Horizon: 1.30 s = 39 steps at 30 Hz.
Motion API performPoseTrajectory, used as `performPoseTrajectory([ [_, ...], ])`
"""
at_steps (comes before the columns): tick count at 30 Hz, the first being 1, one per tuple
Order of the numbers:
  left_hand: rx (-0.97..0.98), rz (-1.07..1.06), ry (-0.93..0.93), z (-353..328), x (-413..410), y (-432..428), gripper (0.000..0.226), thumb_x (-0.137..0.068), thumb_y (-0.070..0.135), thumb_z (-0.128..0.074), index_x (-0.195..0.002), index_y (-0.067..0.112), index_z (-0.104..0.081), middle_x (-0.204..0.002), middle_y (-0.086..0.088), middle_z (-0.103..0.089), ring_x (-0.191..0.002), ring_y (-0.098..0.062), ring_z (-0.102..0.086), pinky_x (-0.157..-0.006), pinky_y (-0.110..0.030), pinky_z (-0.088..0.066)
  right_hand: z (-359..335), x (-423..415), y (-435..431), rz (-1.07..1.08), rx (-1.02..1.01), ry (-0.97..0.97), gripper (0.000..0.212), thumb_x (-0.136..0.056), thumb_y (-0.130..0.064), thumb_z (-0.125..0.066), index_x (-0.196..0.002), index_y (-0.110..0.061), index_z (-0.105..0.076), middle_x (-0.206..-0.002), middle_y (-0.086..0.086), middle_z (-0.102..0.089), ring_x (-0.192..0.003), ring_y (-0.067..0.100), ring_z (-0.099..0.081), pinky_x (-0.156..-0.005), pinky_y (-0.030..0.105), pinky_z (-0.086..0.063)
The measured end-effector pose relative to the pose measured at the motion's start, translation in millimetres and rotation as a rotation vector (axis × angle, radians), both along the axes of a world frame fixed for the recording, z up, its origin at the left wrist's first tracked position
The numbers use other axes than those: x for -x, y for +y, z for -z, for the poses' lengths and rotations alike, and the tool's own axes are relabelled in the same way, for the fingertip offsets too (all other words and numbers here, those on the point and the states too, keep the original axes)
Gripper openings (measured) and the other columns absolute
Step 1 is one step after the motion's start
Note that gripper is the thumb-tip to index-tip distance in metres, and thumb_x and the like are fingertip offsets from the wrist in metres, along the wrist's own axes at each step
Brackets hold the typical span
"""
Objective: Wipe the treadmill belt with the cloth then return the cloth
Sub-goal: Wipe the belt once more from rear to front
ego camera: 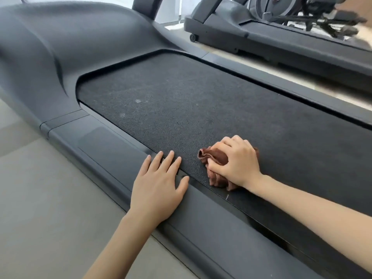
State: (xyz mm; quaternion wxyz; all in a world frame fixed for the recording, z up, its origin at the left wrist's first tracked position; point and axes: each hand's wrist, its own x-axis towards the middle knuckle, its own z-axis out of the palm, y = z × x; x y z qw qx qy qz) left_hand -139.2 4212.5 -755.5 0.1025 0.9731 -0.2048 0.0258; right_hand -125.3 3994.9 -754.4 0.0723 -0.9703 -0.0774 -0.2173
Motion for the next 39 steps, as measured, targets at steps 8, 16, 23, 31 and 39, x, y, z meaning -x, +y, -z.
performPoseTrajectory([
  [8,-0.011,-0.184,-0.016,-3.8,4.2,-2.5,0.089,-0.076,0.067,0.001,-0.150,0.024,-0.024,-0.157,0.010,-0.016,-0.146,-0.015,-0.003,-0.114,-0.040,0.009,-0.6,-121.6,38.9,0.037,-0.008,-0.010,0.054,-0.071,-0.061,-0.035,-0.088,-0.022,-0.069,-0.084,0.002,-0.065,-0.084,0.030,-0.057,-0.072,0.036,-0.039],
  [16,-0.065,-0.183,-0.073,2.8,3.8,0.2,0.067,-0.085,0.060,-0.034,-0.124,0.014,-0.063,-0.132,0.000,-0.058,-0.127,-0.024,-0.049,-0.104,-0.045,-0.021,-0.9,-54.9,12.3,-0.173,-0.050,-0.056,0.030,-0.073,-0.050,-0.052,-0.080,-0.024,-0.064,-0.078,-0.003,-0.059,-0.080,0.025,-0.054,-0.070,0.037,-0.037],
  [23,-0.009,-0.209,-0.115,6.9,5.6,0.1,0.066,-0.084,0.059,-0.035,-0.124,0.014,-0.063,-0.133,0.001,-0.057,-0.129,-0.023,-0.048,-0.105,-0.046,-0.023,-2.4,43.2,-34.1,-0.299,-0.069,-0.046,0.020,-0.067,-0.040,-0.065,-0.076,-0.023,-0.068,-0.080,-0.008,-0.060,-0.075,0.022,-0.054,-0.068,0.037,-0.039],
  [31,-0.012,-0.210,-0.127,9.4,3.7,-0.2,0.068,-0.082,0.058,-0.035,-0.124,0.013,-0.063,-0.133,-0.001,-0.057,-0.129,-0.025,-0.047,-0.106,-0.047,-0.022,-0.6,-22.4,-0.2,-0.320,-0.037,-0.032,0.027,-0.073,-0.046,-0.059,-0.078,-0.021,-0.066,-0.076,-0.003,-0.059,-0.074,0.025,-0.053,-0.067,0.038,-0.041],
  [39,-0.011,-0.223,-0.115,7.5,3.0,-0.8,0.067,-0.082,0.058,-0.035,-0.122,0.014,-0.064,-0.131,-0.001,-0.059,-0.127,-0.026,-0.050,-0.103,-0.047,-0.022,0.6,-122.5,53.6,-0.117,0.004,-0.043,0.042,-0.073,-0.057,-0.043,-0.081,-0.023,-0.067,-0.078,0.001,-0.064,-0.078,0.028,-0.058,-0.069,0.036,-0.040],
])
